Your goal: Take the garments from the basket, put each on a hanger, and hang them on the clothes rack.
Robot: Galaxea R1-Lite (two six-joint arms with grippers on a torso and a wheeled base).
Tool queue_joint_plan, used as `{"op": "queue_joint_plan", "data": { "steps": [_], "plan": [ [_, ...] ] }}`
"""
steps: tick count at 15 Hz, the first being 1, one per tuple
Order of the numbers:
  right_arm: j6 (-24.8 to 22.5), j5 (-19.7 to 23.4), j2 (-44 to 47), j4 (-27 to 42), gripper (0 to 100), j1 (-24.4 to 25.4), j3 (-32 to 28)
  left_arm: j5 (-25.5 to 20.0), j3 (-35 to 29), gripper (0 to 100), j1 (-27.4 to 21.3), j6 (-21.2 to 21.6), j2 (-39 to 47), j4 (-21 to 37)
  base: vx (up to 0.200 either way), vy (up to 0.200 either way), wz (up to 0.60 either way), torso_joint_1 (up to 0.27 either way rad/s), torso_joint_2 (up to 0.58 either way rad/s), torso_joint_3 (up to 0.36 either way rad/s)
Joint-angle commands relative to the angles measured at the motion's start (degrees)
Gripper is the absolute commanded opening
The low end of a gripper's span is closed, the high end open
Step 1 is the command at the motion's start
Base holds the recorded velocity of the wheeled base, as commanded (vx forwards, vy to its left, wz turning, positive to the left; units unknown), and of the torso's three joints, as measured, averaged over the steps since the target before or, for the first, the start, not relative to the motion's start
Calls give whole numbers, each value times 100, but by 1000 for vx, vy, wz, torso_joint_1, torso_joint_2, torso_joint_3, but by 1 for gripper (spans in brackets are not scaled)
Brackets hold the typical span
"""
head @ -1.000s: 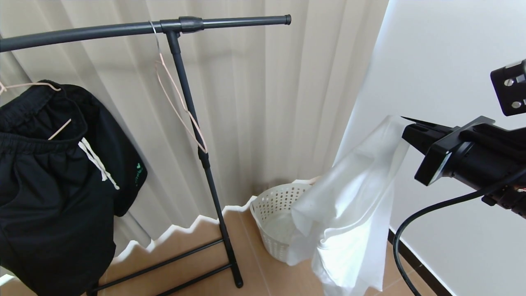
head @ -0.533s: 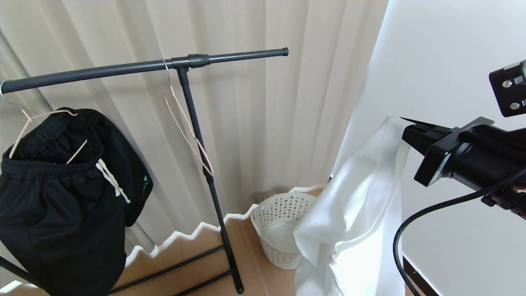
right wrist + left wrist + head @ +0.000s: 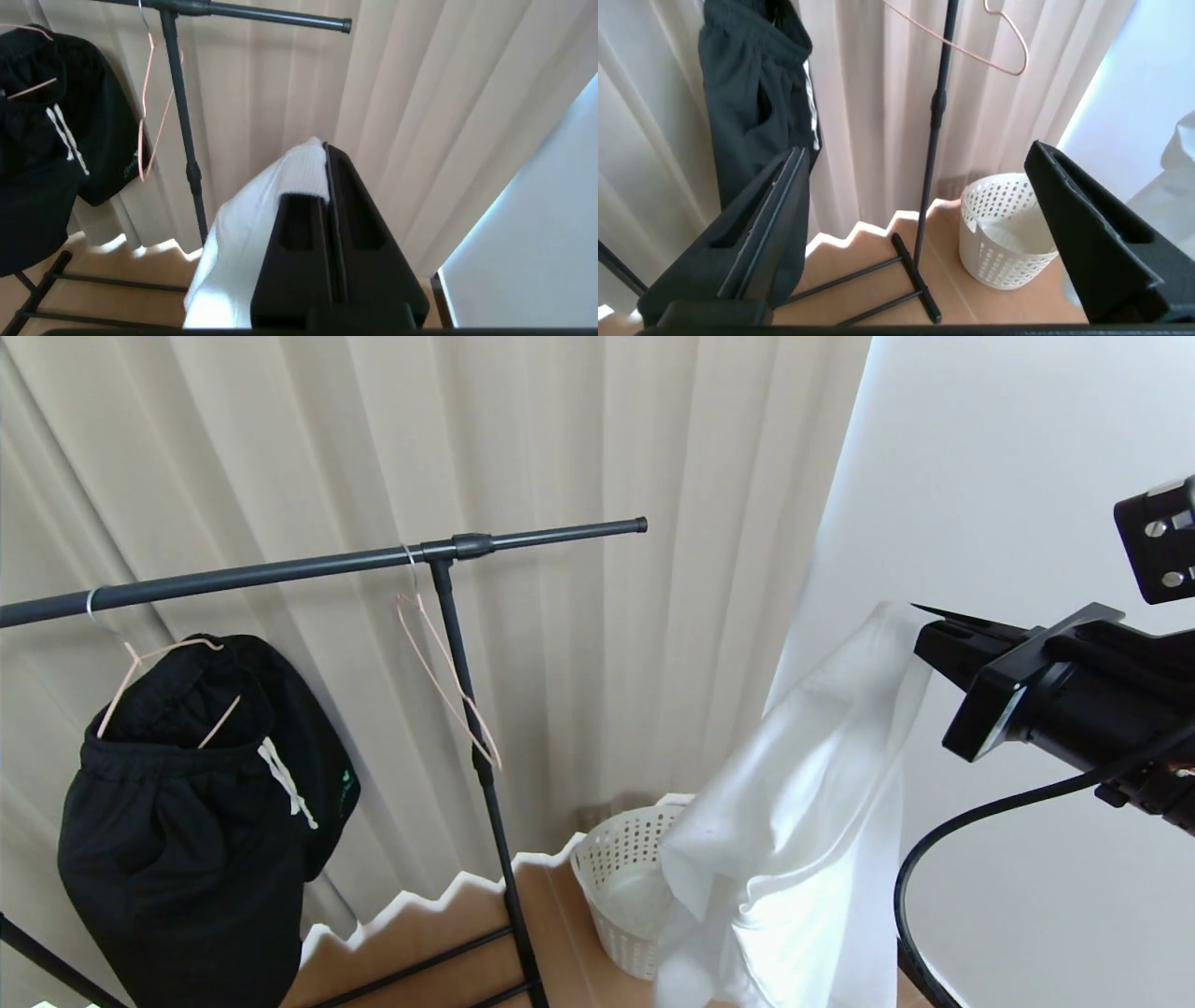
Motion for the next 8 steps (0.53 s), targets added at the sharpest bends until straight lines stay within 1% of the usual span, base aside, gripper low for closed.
{"op": "queue_joint_plan", "data": {
  "steps": [1,4,7,8],
  "plan": [
    [-30,1,16,-71,0,1,9,11,0,100,1,-4,7,-4,0,0,0,154,-349,-46],
    [-223,-8,42,-379,0,1,106,-15,0,100,1,22,7,-4,0,0,0,142,-334,-64],
    [-346,-8,60,-405,0,1,149,-15,0,100,1,31,7,-4,0,0,0,14,-25,-4],
    [-346,-8,60,-405,0,1,149,-15,0,100,1,31,7,5,0,0,0,12,-7,-95]
  ]
}}
